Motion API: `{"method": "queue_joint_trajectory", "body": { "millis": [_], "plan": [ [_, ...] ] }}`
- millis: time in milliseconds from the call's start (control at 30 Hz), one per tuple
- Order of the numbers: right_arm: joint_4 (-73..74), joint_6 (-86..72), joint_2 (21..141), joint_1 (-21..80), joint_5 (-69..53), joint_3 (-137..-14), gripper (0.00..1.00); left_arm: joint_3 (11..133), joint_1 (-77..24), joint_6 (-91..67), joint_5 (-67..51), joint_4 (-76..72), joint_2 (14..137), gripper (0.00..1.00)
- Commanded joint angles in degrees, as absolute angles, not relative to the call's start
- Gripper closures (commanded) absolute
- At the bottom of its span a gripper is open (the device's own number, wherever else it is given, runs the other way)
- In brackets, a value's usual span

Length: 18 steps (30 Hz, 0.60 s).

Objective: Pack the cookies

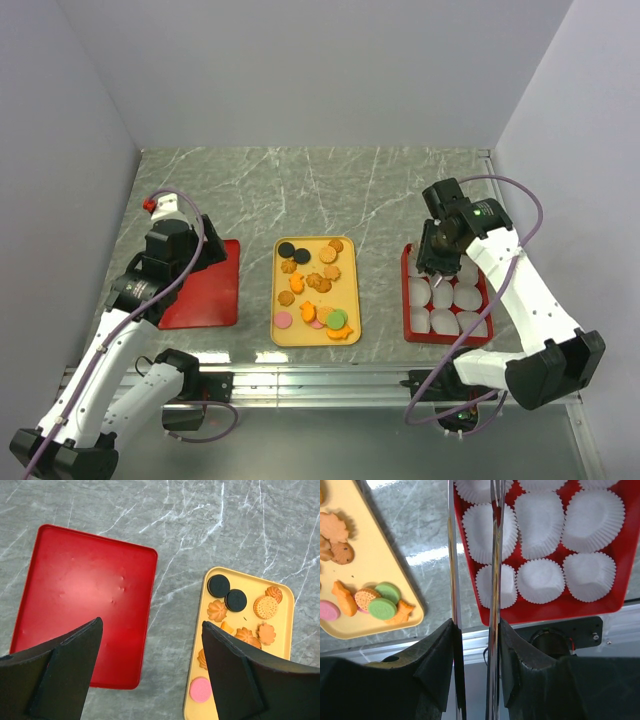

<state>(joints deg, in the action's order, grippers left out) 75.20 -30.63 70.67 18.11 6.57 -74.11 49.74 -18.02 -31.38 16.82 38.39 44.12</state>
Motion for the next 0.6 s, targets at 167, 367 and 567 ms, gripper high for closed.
{"method": "queue_joint_trajectory", "body": {
  "millis": [167,367,567],
  "plan": [
    [72.60,-31.29,71.98,17.75,7.03,-74.00,0.62,49.75,-18.54,-32.70,17.23,37.09,43.51,0.13],
    [72.95,-31.46,72.25,17.93,7.47,-73.92,0.48,49.83,-18.54,-32.70,17.40,37.18,43.42,0.13],
    [73.39,-31.73,72.25,17.84,8.08,-74.00,0.41,49.83,-18.63,-32.78,17.49,37.27,43.51,0.13]
  ]
}}
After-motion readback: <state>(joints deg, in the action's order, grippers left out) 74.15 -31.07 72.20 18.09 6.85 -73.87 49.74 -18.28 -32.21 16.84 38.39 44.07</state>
